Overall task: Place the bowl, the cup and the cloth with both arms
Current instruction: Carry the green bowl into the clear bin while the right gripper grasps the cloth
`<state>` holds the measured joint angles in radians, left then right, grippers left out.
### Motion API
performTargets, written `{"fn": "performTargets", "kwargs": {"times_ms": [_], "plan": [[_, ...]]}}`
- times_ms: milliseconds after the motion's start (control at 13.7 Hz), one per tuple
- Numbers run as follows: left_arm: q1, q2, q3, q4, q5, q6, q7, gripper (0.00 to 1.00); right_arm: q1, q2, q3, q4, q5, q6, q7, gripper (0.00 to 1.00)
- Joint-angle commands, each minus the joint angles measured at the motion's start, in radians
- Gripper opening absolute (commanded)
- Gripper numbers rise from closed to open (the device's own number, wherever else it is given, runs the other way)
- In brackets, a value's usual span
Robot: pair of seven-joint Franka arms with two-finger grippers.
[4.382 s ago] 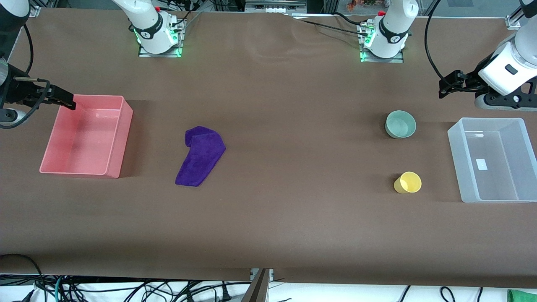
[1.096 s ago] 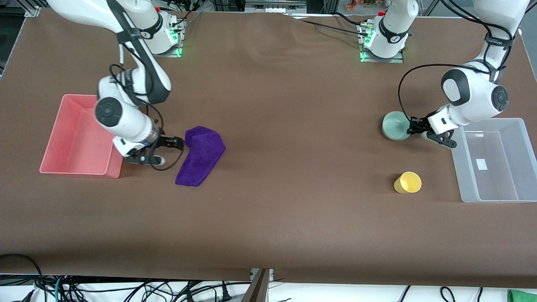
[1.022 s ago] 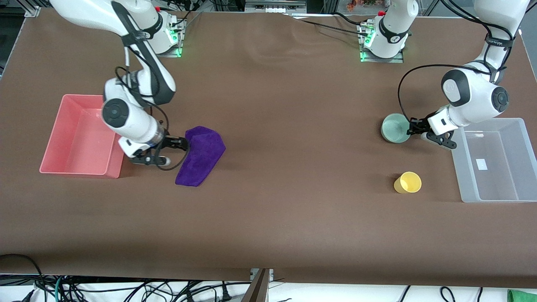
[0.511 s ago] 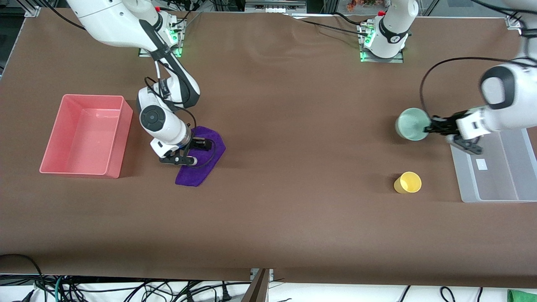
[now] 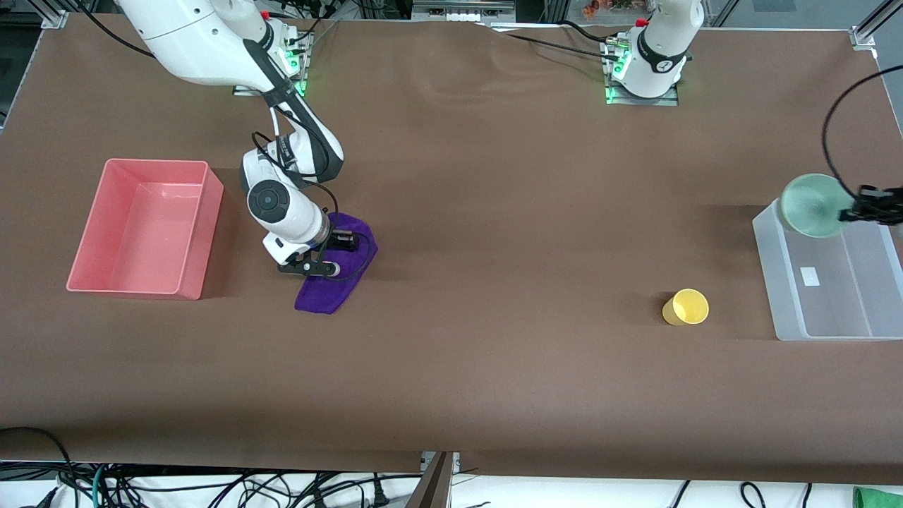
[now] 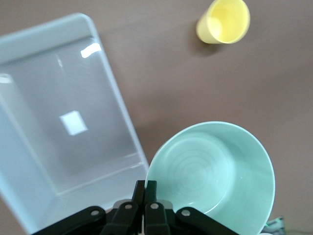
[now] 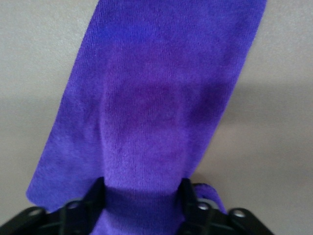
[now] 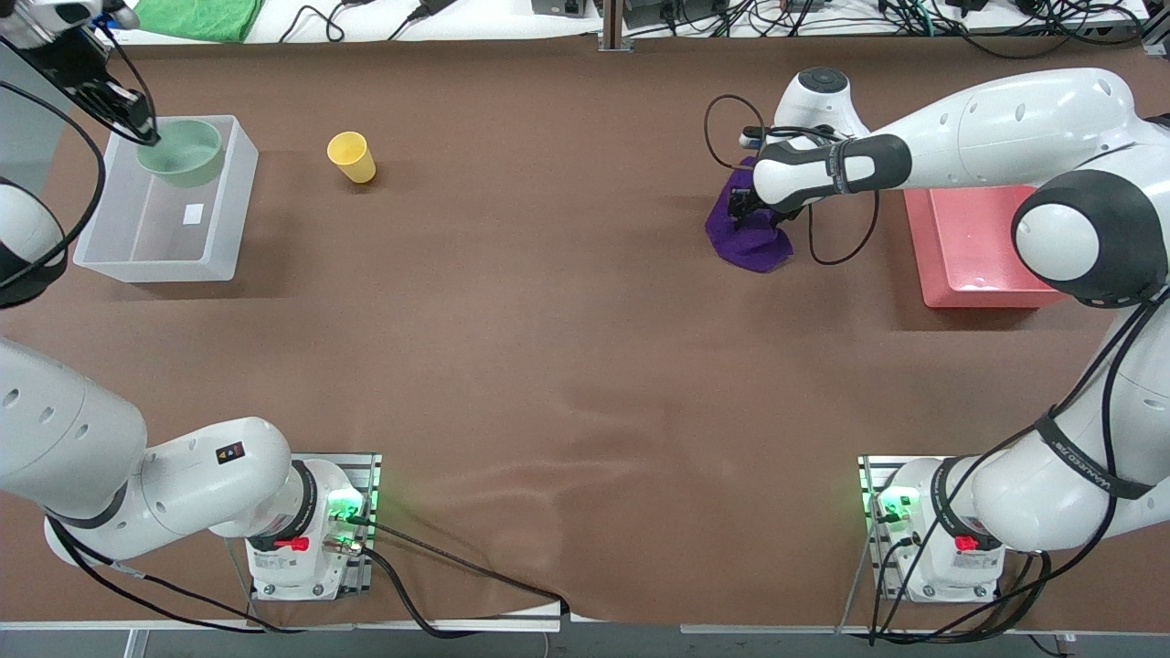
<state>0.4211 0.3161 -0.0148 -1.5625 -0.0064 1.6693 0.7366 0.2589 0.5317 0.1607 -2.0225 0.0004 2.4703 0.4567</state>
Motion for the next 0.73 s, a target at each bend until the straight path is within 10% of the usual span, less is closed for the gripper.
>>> {"fn": "performTargets", "kwargs": {"times_ms": [0, 292, 657], "plan": [[0.048, 0.193, -0.005, 0.235, 0.074, -0.033, 0.094, 0.00, 0.005, -0.004, -0.001, -0.002, -0.002, -0.016, 0.011, 0.00], [0.111, 0.377, 0.010, 0.437, 0.085, -0.005, 0.279, 0.00, 0.003, -0.016, -0.001, 0.025, -0.002, -0.036, -0.010, 0.00], [0.176, 0.420, 0.001, 0.219, -0.027, 0.255, 0.323, 0.00, -0.018, -0.039, -0.026, 0.215, -0.002, -0.344, -0.051, 0.00]]}}
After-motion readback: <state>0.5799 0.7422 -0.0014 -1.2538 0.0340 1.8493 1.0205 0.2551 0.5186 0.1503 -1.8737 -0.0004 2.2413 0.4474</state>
